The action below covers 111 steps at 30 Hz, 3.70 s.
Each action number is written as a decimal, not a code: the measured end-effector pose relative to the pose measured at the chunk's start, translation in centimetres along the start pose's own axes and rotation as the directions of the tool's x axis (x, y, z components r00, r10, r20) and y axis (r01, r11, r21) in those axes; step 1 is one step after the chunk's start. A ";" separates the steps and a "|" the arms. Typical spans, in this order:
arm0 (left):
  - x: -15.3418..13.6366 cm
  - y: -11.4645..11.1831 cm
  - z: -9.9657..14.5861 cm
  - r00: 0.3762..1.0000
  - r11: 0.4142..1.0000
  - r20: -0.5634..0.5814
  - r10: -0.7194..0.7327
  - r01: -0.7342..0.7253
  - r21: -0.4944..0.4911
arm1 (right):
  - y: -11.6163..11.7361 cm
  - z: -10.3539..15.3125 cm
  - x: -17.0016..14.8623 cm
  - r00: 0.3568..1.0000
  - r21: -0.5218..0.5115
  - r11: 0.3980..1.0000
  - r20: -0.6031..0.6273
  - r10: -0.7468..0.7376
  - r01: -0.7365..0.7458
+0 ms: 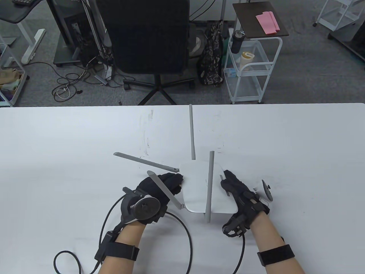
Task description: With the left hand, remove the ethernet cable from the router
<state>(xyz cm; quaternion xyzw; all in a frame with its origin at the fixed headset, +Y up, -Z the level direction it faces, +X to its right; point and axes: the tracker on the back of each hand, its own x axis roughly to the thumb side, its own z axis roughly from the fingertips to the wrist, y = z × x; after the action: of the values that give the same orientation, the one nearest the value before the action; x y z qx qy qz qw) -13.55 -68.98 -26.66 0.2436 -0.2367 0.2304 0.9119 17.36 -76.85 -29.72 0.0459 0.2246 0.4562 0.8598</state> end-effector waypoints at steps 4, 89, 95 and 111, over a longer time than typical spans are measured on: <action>0.0 0.3 0.0 0.999 0.999 0.002 -0.040 0.040 0.011 | -0.2 0.1 0.1 1.000 -0.009 1.000 0.008 -0.010 0.010; -4.5 -1.6 1.6 0.854 0.871 -0.245 -0.458 0.376 -0.317 | -3.1 1.4 2.2 0.946 -0.298 0.911 0.066 0.319 -0.286; -4.5 -1.6 1.7 0.856 0.872 -0.248 -0.453 0.368 -0.324 | -3.1 1.3 1.9 0.946 -0.292 0.909 0.034 0.321 -0.298; -4.8 -1.7 1.8 0.856 0.869 -0.257 -0.449 0.351 -0.349 | -3.3 1.2 1.5 0.942 -0.284 0.901 -0.025 0.335 -0.328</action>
<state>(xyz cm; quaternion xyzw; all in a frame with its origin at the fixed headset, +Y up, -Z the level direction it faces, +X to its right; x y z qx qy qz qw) -16.96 -72.75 -28.43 0.1094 -0.0557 0.0340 0.9918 21.11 -77.38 -30.09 -0.0352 0.1353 0.6225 0.7700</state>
